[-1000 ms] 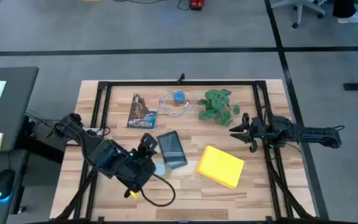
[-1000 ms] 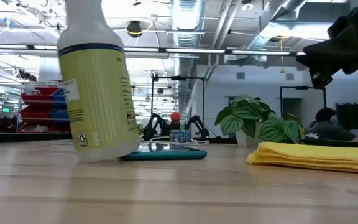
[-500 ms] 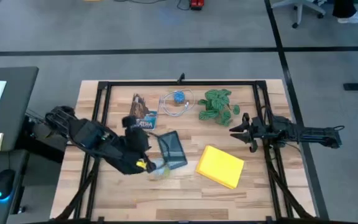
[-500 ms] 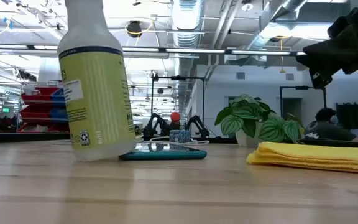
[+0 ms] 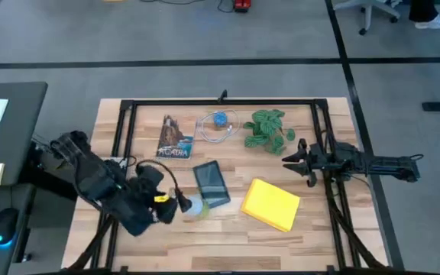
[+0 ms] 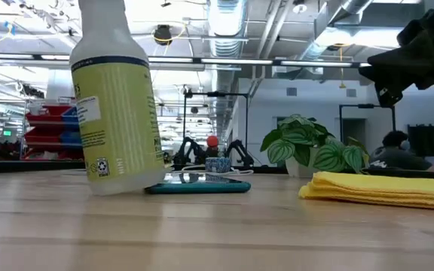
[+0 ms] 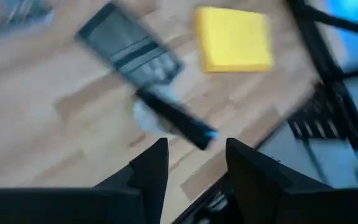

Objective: Apply microfiber cloth
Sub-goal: Spray the front of the blue tablet

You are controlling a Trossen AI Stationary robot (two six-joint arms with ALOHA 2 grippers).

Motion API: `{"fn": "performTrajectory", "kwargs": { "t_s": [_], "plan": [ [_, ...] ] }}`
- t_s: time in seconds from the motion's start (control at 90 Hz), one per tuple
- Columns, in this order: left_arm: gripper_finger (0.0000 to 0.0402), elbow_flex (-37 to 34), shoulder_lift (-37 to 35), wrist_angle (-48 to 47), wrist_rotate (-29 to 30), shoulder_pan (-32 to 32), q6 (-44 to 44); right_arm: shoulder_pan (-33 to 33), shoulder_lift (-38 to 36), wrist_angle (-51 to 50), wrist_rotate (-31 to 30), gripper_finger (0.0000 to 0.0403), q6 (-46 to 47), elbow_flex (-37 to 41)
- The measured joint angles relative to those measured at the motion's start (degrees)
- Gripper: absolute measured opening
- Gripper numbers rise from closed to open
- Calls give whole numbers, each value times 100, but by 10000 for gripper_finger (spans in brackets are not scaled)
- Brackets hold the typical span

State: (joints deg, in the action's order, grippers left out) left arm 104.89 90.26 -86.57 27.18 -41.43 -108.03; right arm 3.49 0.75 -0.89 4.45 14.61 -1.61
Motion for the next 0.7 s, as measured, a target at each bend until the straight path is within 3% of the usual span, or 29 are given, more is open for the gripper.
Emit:
{"fn": "performTrajectory", "kwargs": {
  "t_s": [0.211, 0.467, 0.7],
  "plan": [
    [180, -489, -16, 165, -422, 95, -971, 0, 0, -2, 0, 98, 0, 1],
    [223, -489, -66, 490, -402, 519, -819, 2, -2, -2, 0, 98, 0, 2],
    [229, -489, -68, 488, -413, 986, -433, 0, 1, -2, 0, 98, 0, 2]
  ]
}}
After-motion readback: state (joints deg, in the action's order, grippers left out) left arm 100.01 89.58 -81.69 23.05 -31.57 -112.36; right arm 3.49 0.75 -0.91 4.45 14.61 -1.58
